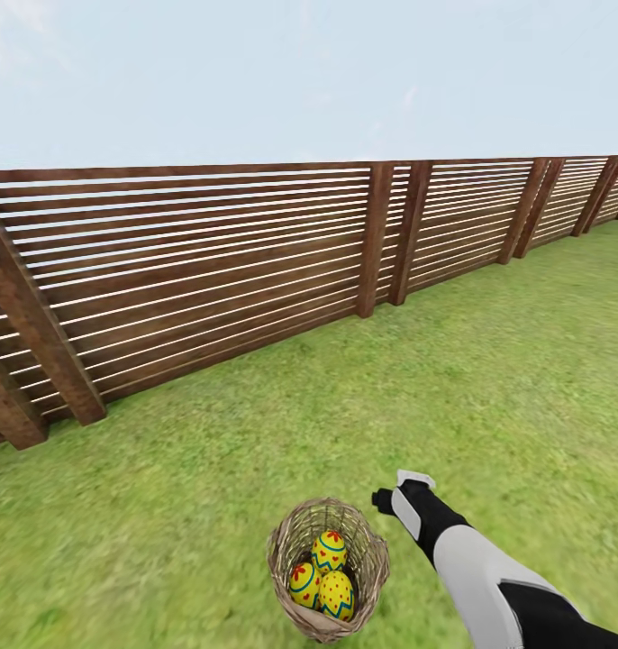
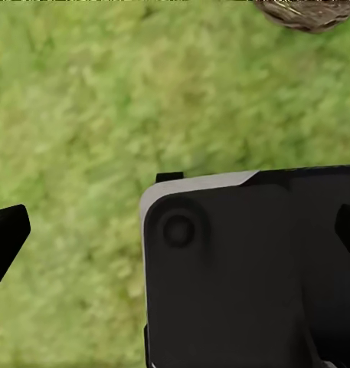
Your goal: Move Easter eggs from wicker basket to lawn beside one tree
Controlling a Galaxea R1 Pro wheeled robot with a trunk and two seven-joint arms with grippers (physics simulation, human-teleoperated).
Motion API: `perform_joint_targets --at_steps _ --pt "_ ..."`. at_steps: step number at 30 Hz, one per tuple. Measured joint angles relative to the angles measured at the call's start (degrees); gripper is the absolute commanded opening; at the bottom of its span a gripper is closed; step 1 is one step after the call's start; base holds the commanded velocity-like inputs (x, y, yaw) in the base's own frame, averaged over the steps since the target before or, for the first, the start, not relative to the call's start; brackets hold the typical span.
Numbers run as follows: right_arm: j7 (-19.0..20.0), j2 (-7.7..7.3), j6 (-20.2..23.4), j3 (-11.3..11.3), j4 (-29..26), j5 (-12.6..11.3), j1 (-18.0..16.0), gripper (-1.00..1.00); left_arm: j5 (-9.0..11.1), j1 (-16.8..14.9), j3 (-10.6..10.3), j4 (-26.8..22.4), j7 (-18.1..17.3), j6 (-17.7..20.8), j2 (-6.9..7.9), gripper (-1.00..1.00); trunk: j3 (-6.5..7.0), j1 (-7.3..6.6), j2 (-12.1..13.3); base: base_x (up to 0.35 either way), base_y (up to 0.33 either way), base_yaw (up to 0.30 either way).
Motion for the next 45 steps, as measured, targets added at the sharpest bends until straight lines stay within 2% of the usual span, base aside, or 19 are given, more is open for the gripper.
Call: perform_joint_targets --at_steps 2,5,7,8,9,15,16,17,20,23,24,25,26,29,32,33,36,41,45 --pt "-0.08 -0.21 0.04 -0.02 0.02 0.00 -0.19 1.00 -0.03 0.00 0.02 -0.05 -0.01 0.04 0.11 1.00 0.00 0.00 0.00 0.000 0.000 0.000" --pt "-0.21 -0.43 0.09 -0.03 0.03 0.00 -0.39 1.00 0.22 -0.05 0.17 -0.10 -0.04 0.10 2.09 1.00 0.00 0.00 0.00 0.000 0.000 0.000" --pt "-0.25 -0.49 0.10 -0.05 0.04 0.00 -0.44 1.00 1.10 -0.08 0.29 -0.11 -0.10 0.11 4.02 1.00 0.00 0.00 0.00 0.000 0.000 0.000" --pt "-0.26 -0.51 0.11 -0.07 0.04 0.00 -0.46 1.00 1.86 -0.11 0.43 -0.12 -0.15 0.12 5.12 1.00 0.00 0.00 0.00 0.000 0.000 0.000" --pt "-0.28 -0.52 0.11 -0.09 0.04 0.00 -0.48 1.00 3.90 -0.14 0.79 -0.15 -0.22 0.12 7.35 1.00 0.00 0.00 0.00 0.000 0.000 0.000" --pt "-0.26 -0.44 0.12 -0.12 0.04 0.00 -0.52 1.00 11.65 -0.24 1.19 -0.27 -1.96 0.77 15.98 1.00 0.00 0.00 0.00 0.000 0.000 0.000" --pt "-0.24 -0.40 0.12 -0.11 0.04 0.00 -0.52 1.00 13.92 -0.46 1.16 -0.62 -3.13 2.14 18.81 1.00 0.00 0.00 0.00 0.000 0.000 0.000" --pt "-0.24 -0.37 0.12 -0.11 0.04 0.00 -0.52 1.00 15.17 -0.62 1.31 -1.05 -3.86 3.21 20.71 1.00 0.00 0.00 0.00 0.000 0.000 0.000" --pt "-0.23 -0.30 0.12 -0.07 0.04 0.00 -0.53 1.00 18.79 -1.25 1.19 -3.74 -6.32 7.59 25.08 1.00 0.01 0.00 0.01 0.000 0.000 0.000" --pt "-0.23 -0.25 0.13 -0.06 0.00 0.00 -0.53 1.00 21.91 -1.64 1.17 -9.27 -9.00 13.69 29.46 1.00 0.01 0.00 0.01 0.000 0.000 0.000" --pt "-0.23 -0.23 0.13 -0.05 -0.01 0.01 -0.53 1.00 22.66 -1.71 1.20 -11.83 -9.77 16.10 30.92 1.00 0.01 0.00 0.01 0.000 0.000 0.000" --pt "-0.23 -0.20 0.13 -0.04 -0.02 0.01 -0.53 1.00 23.92 -1.82 1.42 -17.64 -11.07 21.43 33.66 1.00 0.01 0.00 0.01 0.000 0.000 0.000" --pt "-0.21 -0.19 0.13 -0.04 -0.03 0.01 -0.53 1.00 24.42 -1.73 1.76 -21.49 -11.61 24.24 35.24 1.00 0.02 0.00 0.01 0.000 0.000 0.000" --pt "-0.11 -0.17 0.14 -0.03 -0.03 -0.01 -0.53 1.00 25.47 -1.65 3.95 -31.84 -12.56 33.12 38.68 1.00 0.02 0.00 0.01 0.000 0.000 0.000" --pt "0.11 -0.10 0.20 0.01 -0.12 -0.05 -0.53 1.00 25.96 -1.59 7.46 -41.58 -12.94 41.92 40.66 1.00 0.01 0.00 0.01 0.000 0.000 0.000" --pt "0.22 -0.11 0.22 0.02 -0.16 -0.07 -0.53 1.00 26.16 -1.59 10.08 -47.01 -13.10 47.20 41.36 1.00 0.02 0.00 0.01 0.000 0.000 0.000" --pt "0.49 -0.13 0.26 0.03 -0.30 -0.11 -0.53 1.00 26.29 -1.50 13.81 -53.87 -13.27 53.52 42.00 1.00 0.01 0.00 0.01 0.000 0.000 0.000" --pt "0.79 -0.12 0.28 0.03 -0.49 -0.15 -0.53 1.00 26.44 -1.34 17.61 -59.27 -13.43 58.60 42.32 1.00 0.01 0.00 0.01 0.000 0.000 0.000" --pt "1.33 -0.01 0.29 0.09 -0.59 -0.15 -0.53 1.00 26.53 -0.50 18.55 -60.44 -13.55 59.39 42.28 1.00 0.01 0.00 0.01 0.000 0.000 0.000"
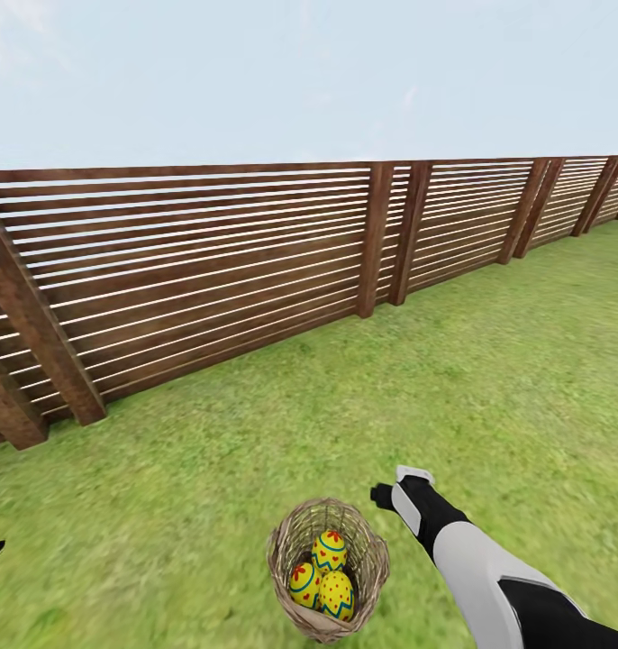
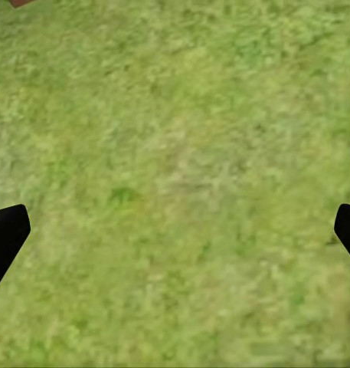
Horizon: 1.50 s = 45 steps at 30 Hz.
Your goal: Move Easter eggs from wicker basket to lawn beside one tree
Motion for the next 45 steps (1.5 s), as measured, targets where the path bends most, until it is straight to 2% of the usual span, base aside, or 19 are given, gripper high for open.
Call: perform_joint_targets --at_steps 11,19,26,42,45 --pt "3.17 -0.07 -0.50 0.07 -0.60 0.06 0.03 1.00 -0.04 1.04 0.60 -0.18 0.12 -0.11 -0.17 1.00 0.00 0.00 0.00 0.000 0.000 0.000" --pt "4.83 -0.10 -0.85 0.10 -2.58 0.08 0.12 1.00 0.10 1.09 0.67 -0.11 0.04 -1.91 -0.29 1.00 -1.44 1.76 -3.20 0.000 0.000 0.000" --pt "4.51 -0.47 -1.96 -0.40 -1.50 -0.21 0.52 1.00 0.30 -0.21 0.21 -0.31 0.14 -0.31 1.81 1.00 -1.44 1.76 -3.21 0.000 0.000 0.000" --pt "4.52 -0.47 -1.96 -0.40 -1.50 -0.21 0.52 1.00 0.30 -0.21 0.21 -0.31 0.15 -0.31 1.82 1.00 -1.44 1.76 -3.21 0.000 0.000 0.000" --pt "4.54 -0.82 -2.00 -0.40 -2.13 -0.22 0.83 1.00 0.18 -0.13 0.02 -0.43 0.00 0.01 1.12 1.00 -1.98 2.41 -4.40 0.000 0.000 0.000"
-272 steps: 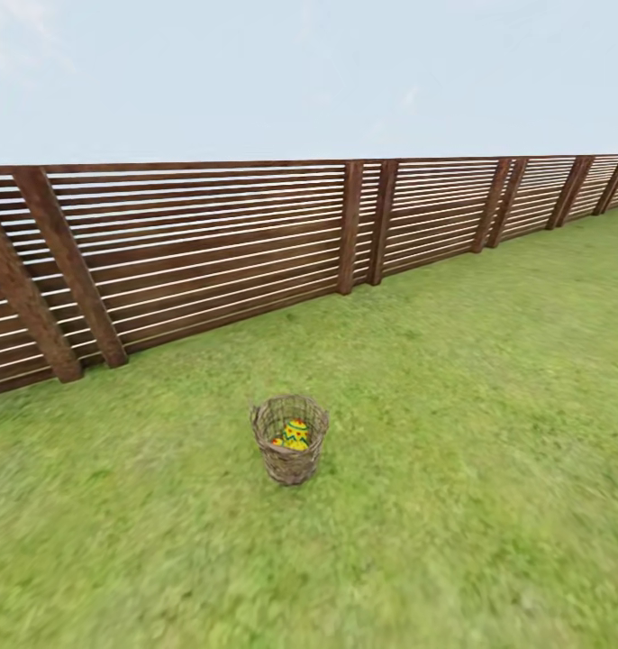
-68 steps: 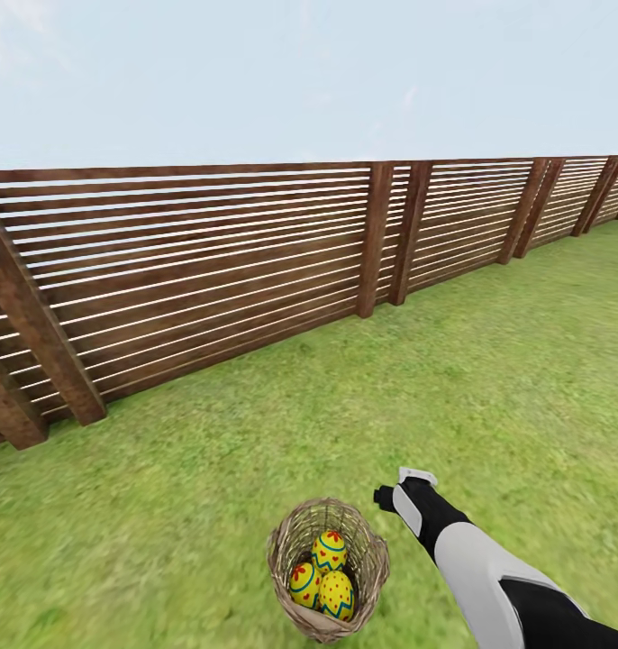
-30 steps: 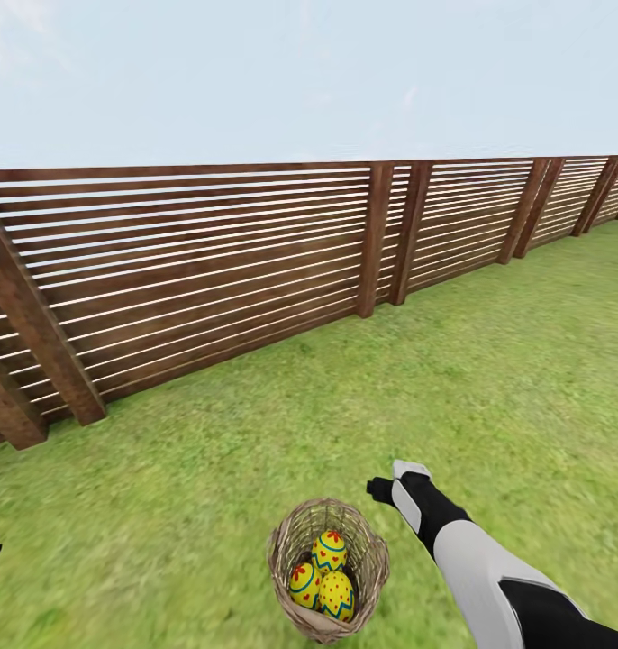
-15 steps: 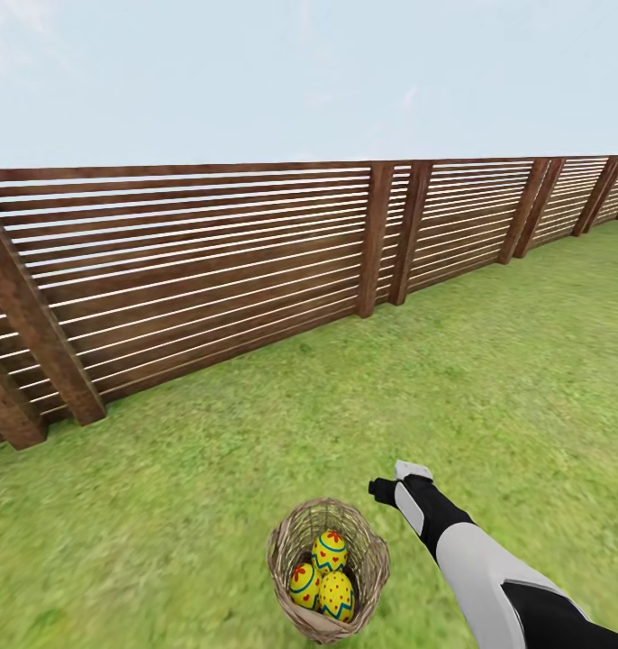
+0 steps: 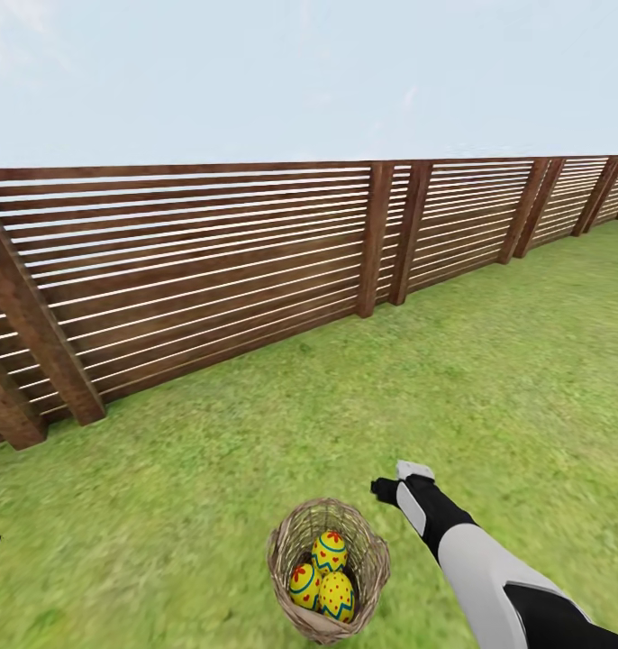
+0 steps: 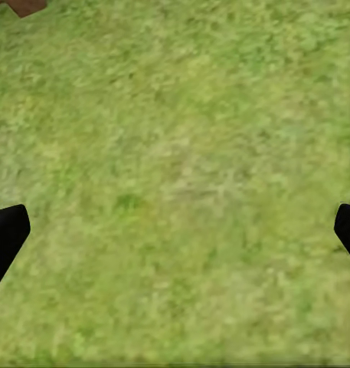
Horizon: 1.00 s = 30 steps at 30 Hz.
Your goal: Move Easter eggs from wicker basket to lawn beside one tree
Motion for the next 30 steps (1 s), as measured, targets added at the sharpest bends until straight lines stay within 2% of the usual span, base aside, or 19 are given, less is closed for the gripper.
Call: perform_joint_targets --at_steps 9,11,12,30 --pt "0.26 -0.63 -0.35 -0.03 -0.98 -0.02 0.51 1.00 -0.21 0.02 -0.15 0.17 -0.16 0.34 -2.91 1.00 -1.62 1.98 -3.62 0.000 0.000 0.000" --pt "0.30 -0.66 -0.37 -0.03 -1.02 -0.02 0.53 1.00 -0.10 0.04 -0.18 0.20 -0.12 0.33 -11.73 1.00 -1.99 2.43 -4.42 0.000 0.000 0.000" --pt "0.33 -0.66 -0.38 0.00 -1.05 -0.02 0.54 1.00 -0.28 0.01 -0.16 0.22 -0.10 0.28 -11.31 1.00 -2.17 2.64 -4.83 0.000 0.000 0.000" --pt "0.32 -0.63 -0.20 0.17 -0.80 0.00 0.62 1.00 -0.31 0.01 -0.17 0.25 0.13 -0.01 -11.70 1.00 -5.41 6.60 -12.07 0.000 0.000 0.000"
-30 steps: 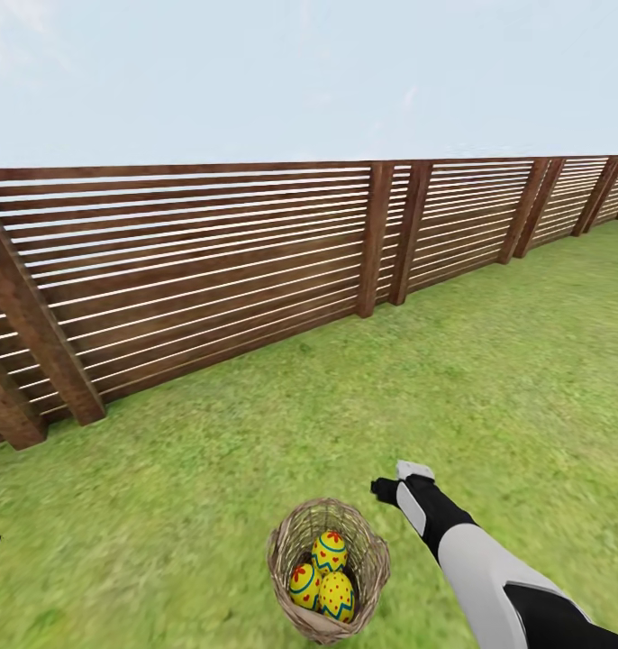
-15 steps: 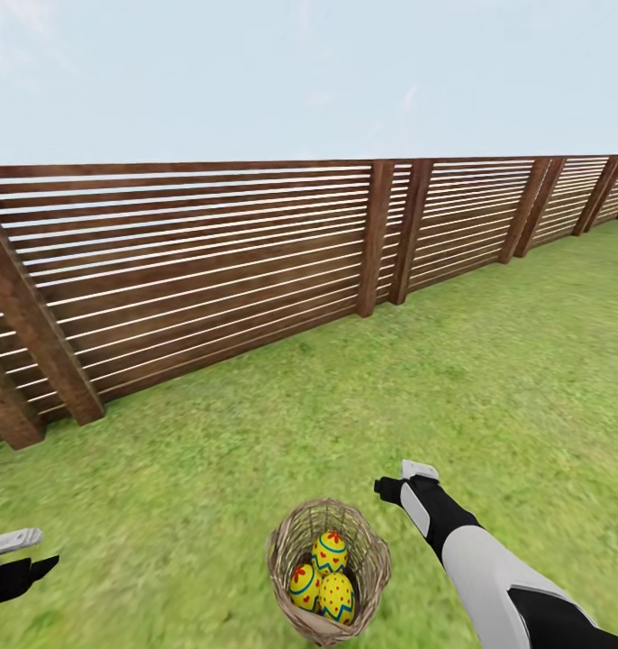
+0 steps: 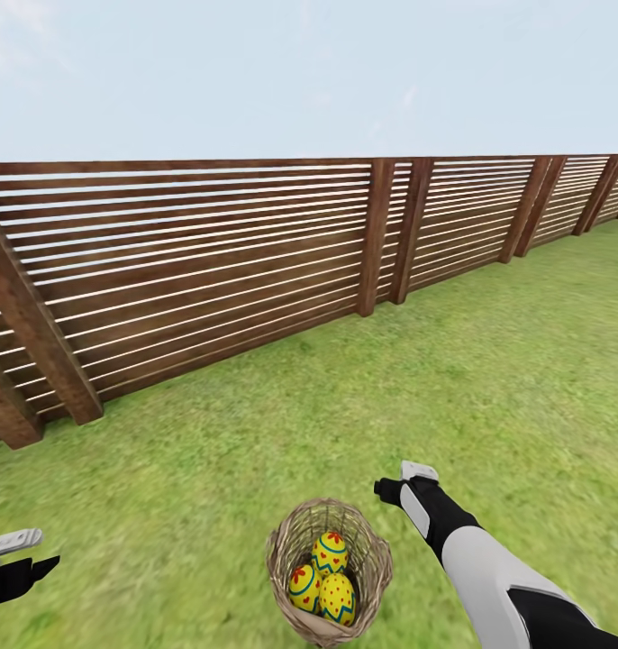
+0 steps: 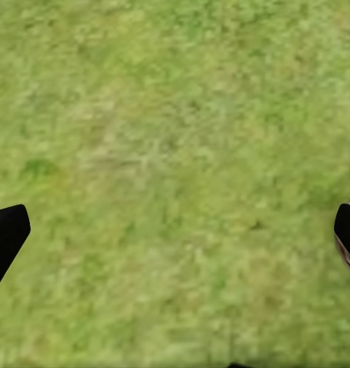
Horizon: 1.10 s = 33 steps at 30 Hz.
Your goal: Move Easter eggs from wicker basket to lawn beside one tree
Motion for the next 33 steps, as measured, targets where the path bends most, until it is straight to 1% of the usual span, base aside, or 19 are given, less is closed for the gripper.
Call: perform_joint_targets --at_steps 15,25,33 --pt "0.03 0.00 -0.09 0.02 0.39 -0.01 0.02 1.00 -0.01 0.00 -0.05 0.00 0.00 -0.31 -0.01 1.00 -2.70 3.30 -6.03 0.000 0.000 0.000" --pt "0.06 0.00 -0.18 0.00 0.40 -0.02 0.03 1.00 -0.16 0.00 -0.09 0.04 0.08 -0.38 -0.38 1.00 -4.50 5.50 -10.04 0.000 0.000 0.000" --pt "-0.05 0.10 -0.19 0.03 0.45 -0.02 0.03 1.00 -0.18 0.00 -0.13 0.06 0.08 -0.45 -0.41 1.00 -5.94 7.26 -13.26 0.000 0.000 0.000"
